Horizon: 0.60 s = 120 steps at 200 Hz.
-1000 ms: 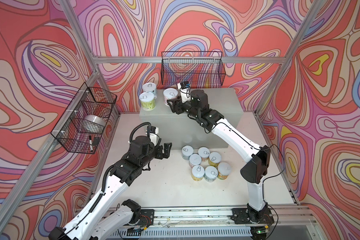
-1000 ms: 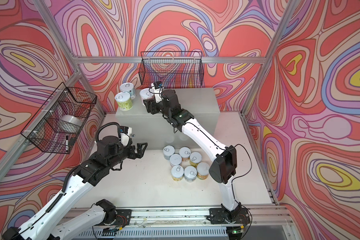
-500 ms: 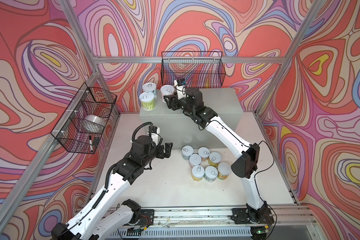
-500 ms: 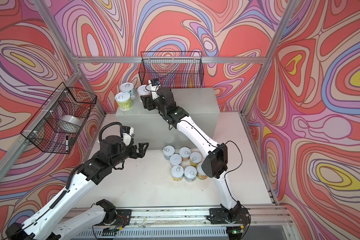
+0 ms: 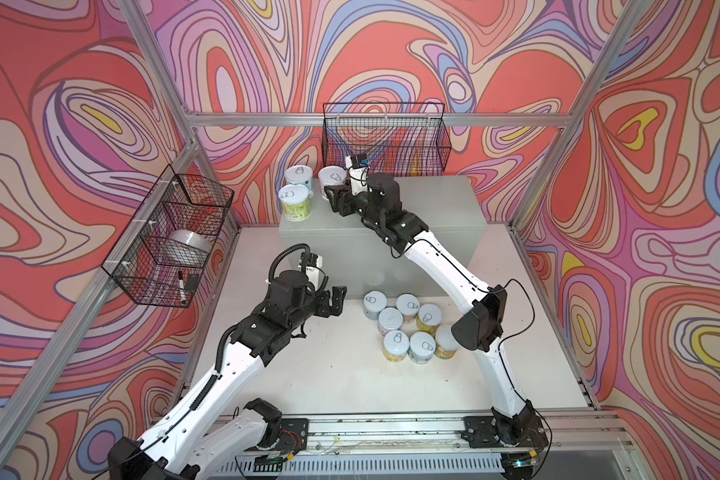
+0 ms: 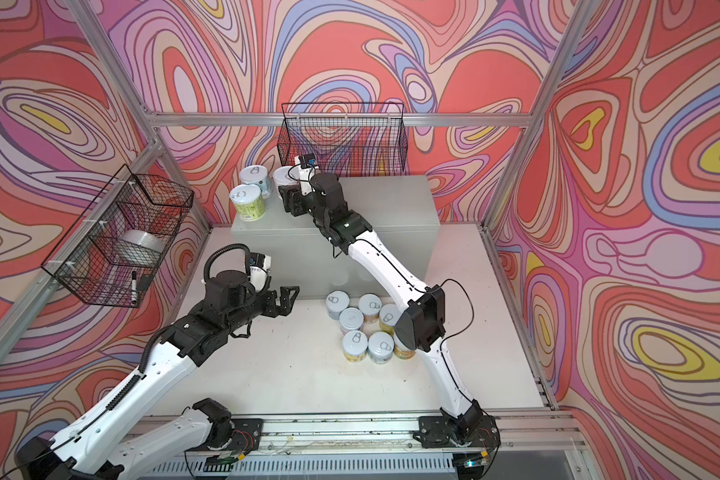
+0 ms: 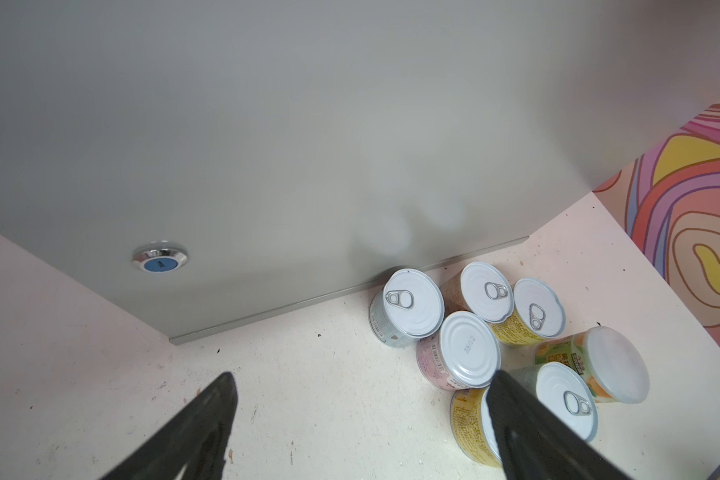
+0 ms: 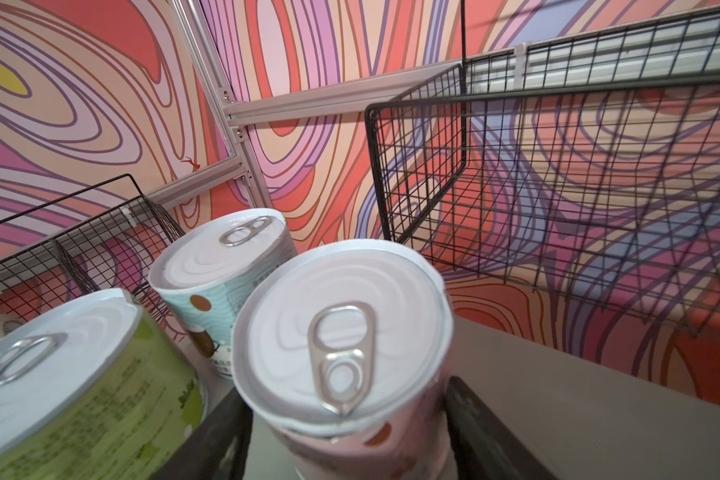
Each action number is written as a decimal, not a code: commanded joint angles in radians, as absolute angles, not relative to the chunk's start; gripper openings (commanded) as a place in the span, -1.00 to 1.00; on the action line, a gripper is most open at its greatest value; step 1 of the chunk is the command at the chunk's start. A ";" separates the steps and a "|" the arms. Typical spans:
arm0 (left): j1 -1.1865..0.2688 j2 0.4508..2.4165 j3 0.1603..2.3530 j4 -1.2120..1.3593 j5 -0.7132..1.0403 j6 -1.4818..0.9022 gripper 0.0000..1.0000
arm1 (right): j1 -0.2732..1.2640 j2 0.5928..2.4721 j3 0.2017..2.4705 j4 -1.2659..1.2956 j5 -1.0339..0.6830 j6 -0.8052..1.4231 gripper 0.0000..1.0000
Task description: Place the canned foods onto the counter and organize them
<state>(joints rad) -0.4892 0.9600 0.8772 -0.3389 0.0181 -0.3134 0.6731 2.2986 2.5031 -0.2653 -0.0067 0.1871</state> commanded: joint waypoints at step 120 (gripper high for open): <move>-0.483 0.986 0.859 -0.282 0.002 -0.314 1.00 | 0.663 2.191 2.356 -0.282 -0.010 0.171 0.70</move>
